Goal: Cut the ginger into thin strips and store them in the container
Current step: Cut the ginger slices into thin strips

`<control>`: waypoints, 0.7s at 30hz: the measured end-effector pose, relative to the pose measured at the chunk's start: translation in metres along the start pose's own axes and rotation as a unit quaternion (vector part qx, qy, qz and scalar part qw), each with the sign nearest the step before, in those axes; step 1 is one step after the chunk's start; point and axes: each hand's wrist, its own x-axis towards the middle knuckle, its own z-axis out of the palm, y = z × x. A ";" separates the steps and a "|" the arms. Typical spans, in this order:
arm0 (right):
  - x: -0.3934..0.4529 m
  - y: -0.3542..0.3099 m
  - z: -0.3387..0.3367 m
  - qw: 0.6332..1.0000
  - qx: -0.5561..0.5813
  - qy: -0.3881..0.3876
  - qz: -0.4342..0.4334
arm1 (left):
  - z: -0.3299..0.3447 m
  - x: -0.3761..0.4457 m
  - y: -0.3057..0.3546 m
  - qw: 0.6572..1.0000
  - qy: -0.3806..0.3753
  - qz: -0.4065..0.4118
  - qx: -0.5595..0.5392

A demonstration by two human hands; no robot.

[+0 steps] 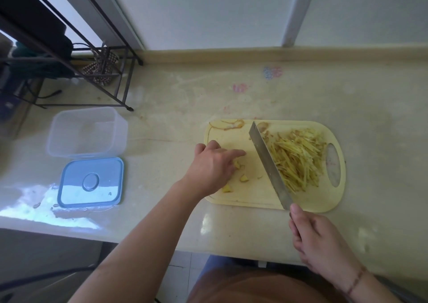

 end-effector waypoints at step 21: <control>0.004 0.005 -0.001 0.999 -0.035 0.005 -0.008 | 0.001 0.002 0.021 0.959 0.036 -0.273 -0.070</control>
